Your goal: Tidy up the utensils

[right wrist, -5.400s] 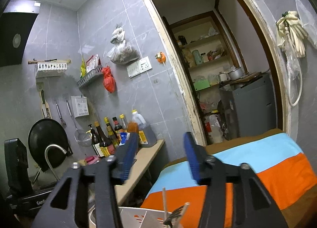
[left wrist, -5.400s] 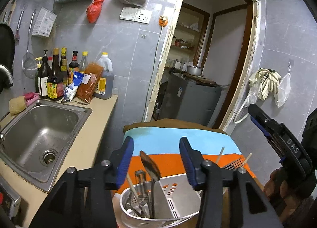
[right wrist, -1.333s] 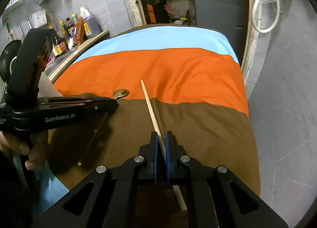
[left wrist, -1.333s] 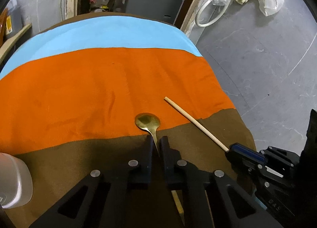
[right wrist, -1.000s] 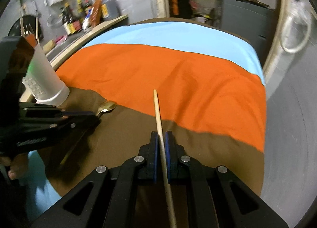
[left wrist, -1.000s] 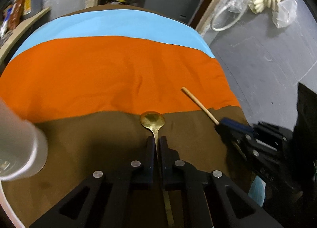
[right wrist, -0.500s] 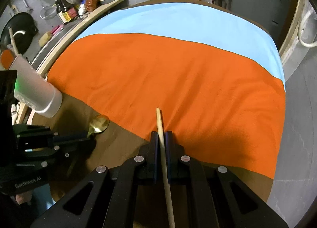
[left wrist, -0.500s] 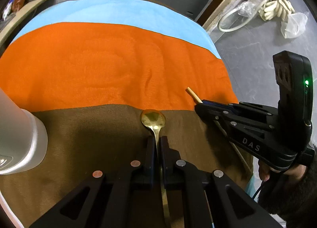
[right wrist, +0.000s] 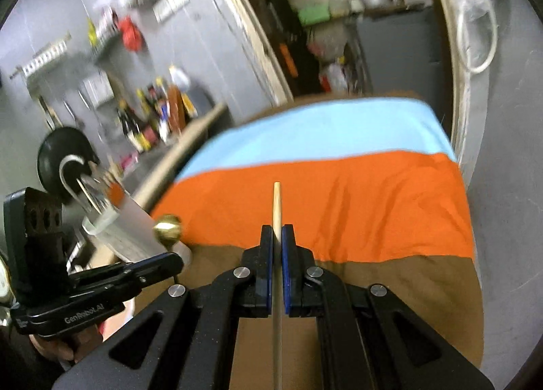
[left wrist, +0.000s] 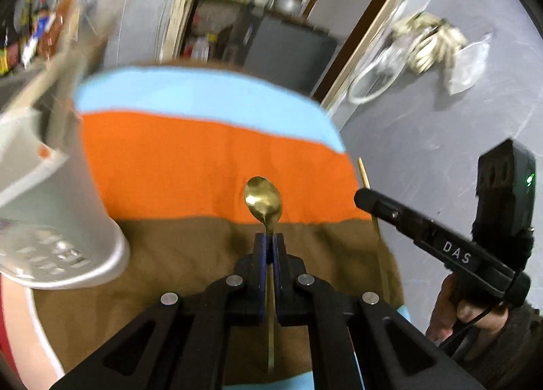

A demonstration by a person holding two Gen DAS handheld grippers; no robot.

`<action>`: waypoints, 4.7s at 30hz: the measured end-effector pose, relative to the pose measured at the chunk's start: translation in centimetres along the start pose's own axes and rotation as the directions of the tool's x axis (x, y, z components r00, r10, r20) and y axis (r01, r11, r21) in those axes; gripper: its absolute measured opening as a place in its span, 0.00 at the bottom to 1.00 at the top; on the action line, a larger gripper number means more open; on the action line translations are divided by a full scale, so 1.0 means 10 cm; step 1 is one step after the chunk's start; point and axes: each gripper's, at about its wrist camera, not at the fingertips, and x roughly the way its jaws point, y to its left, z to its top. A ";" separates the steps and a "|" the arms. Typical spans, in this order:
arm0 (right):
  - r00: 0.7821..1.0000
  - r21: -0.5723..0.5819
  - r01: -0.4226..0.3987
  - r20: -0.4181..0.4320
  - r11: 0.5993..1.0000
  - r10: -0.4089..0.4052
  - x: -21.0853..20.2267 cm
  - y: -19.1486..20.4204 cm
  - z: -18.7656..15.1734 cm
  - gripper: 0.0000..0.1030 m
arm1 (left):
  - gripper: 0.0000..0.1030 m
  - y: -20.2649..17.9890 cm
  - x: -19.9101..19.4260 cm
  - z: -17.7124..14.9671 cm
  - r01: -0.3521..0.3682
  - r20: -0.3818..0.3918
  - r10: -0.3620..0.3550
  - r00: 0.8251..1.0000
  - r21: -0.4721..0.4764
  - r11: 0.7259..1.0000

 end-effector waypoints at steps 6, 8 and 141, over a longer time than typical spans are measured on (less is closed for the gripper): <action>0.992 -0.006 -0.011 0.125 1.000 0.011 -0.30 0.33 0.05 0.04 | 0.03 -0.02 -0.52 0.11 0.011 0.137 -0.022 0.990 0.081 0.997; 0.985 -0.016 -0.022 0.174 1.000 0.025 -0.34 0.49 0.12 0.04 | 0.03 -0.02 -0.62 0.21 0.013 0.164 -0.029 0.986 0.098 0.995; 0.872 -0.048 0.351 0.381 0.935 -0.308 -2.22 1.39 -0.89 0.98 | 0.99 0.25 -2.39 -0.76 -0.242 0.420 0.200 0.885 0.050 0.969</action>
